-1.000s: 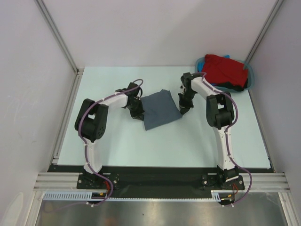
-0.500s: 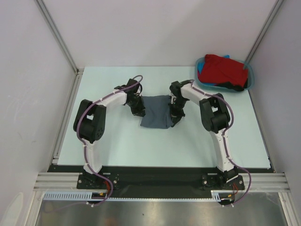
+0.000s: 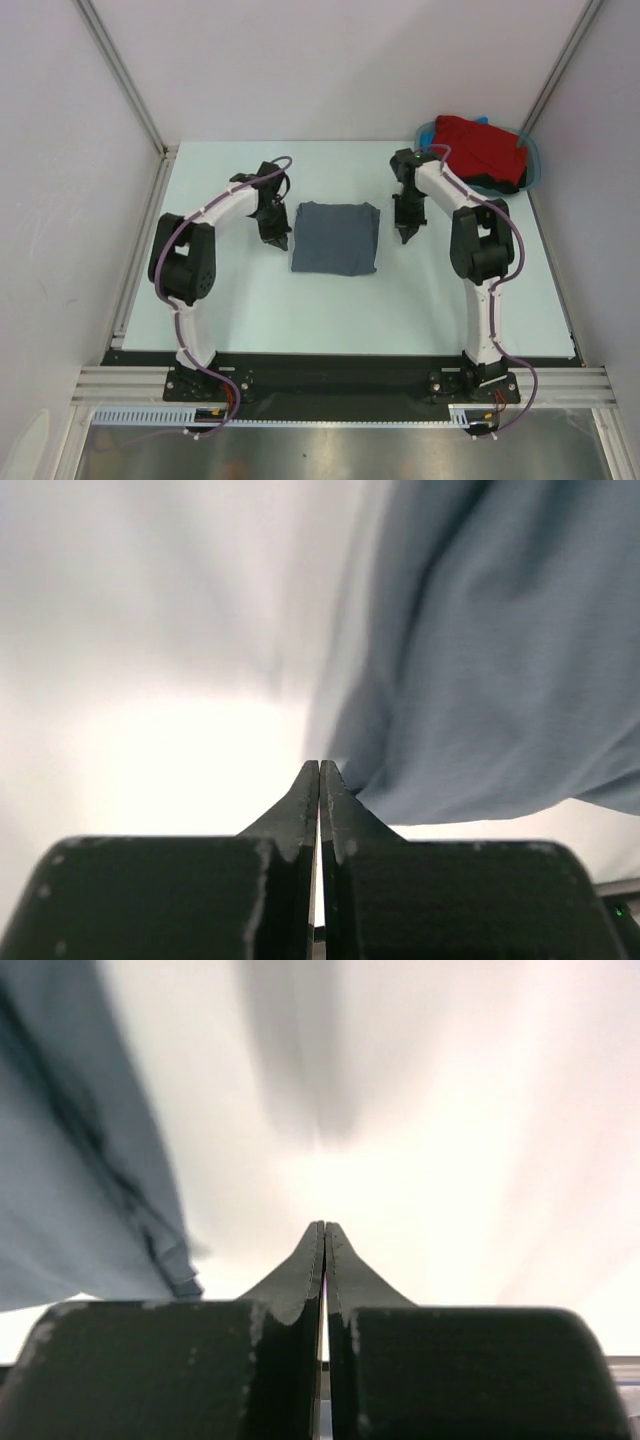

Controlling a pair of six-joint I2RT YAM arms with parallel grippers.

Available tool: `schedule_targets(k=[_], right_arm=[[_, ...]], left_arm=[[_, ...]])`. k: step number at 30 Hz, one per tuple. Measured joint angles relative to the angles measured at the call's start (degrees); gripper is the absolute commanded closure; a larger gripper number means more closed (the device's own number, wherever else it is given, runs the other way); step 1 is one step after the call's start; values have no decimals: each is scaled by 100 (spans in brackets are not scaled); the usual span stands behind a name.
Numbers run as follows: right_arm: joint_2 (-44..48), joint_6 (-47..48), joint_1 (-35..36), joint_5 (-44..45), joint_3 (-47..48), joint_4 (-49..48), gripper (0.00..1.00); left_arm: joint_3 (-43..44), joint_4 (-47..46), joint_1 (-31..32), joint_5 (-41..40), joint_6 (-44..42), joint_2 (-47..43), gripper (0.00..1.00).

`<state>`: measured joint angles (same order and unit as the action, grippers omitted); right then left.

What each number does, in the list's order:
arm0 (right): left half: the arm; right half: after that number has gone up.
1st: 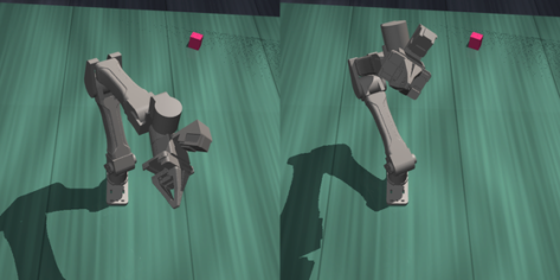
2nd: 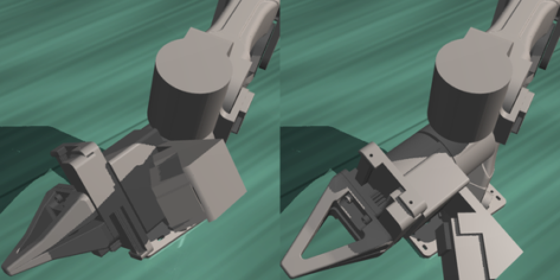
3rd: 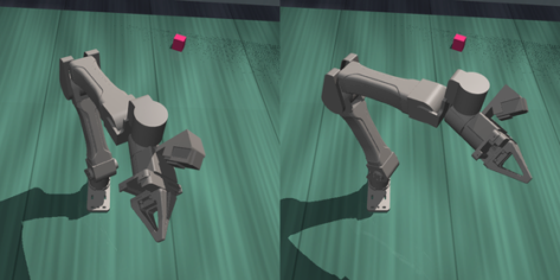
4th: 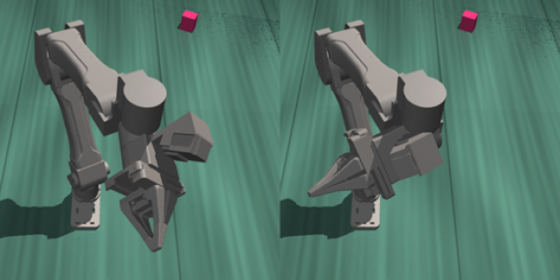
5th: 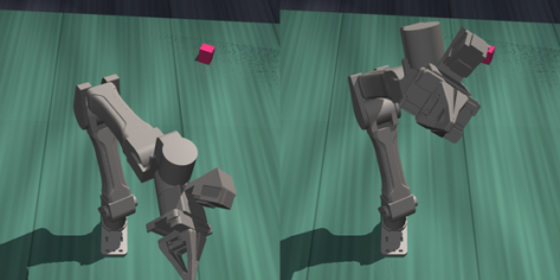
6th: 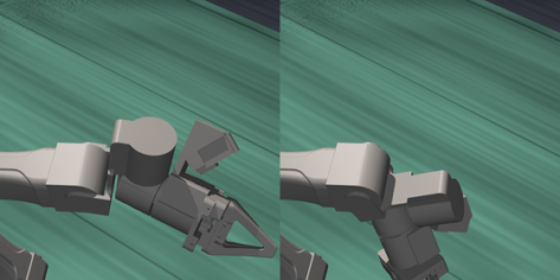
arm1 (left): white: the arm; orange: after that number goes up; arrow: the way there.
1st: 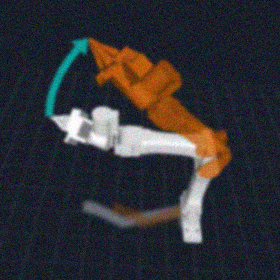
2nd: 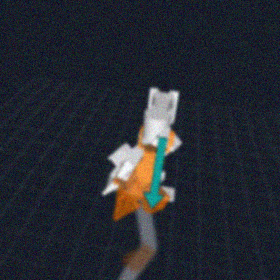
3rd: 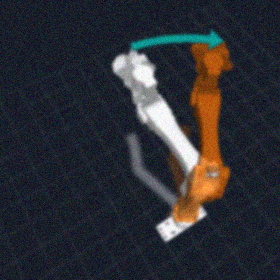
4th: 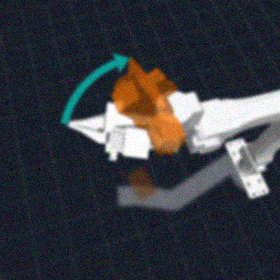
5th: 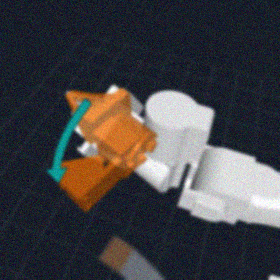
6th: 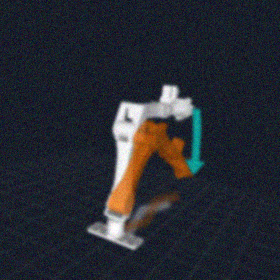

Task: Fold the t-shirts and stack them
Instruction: Fold the tshirt

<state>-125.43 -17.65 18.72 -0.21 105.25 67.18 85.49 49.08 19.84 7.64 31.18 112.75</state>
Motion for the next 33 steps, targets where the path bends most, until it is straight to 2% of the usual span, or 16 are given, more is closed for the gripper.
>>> schedule_targets(k=[4,10,15,20,33], right_arm=[[20,-28,-278,284,245,-70,100],[-295,-28,-271,205,793,-214,100],[-1040,-33,-313,-20,1515,-315,100],[-1456,-96,-404,-264,1843,-472,100],[-1722,-343,-404,-1172,2153,-811,100]], left_arm=[[-85,175,-153,-284,-31,-243,100],[87,140,-249,-280,-35,-310,100],[933,61,-251,-197,-70,157,100],[1637,-70,-280,-133,-136,741,100],[2116,-162,-459,153,-146,1488,100]])
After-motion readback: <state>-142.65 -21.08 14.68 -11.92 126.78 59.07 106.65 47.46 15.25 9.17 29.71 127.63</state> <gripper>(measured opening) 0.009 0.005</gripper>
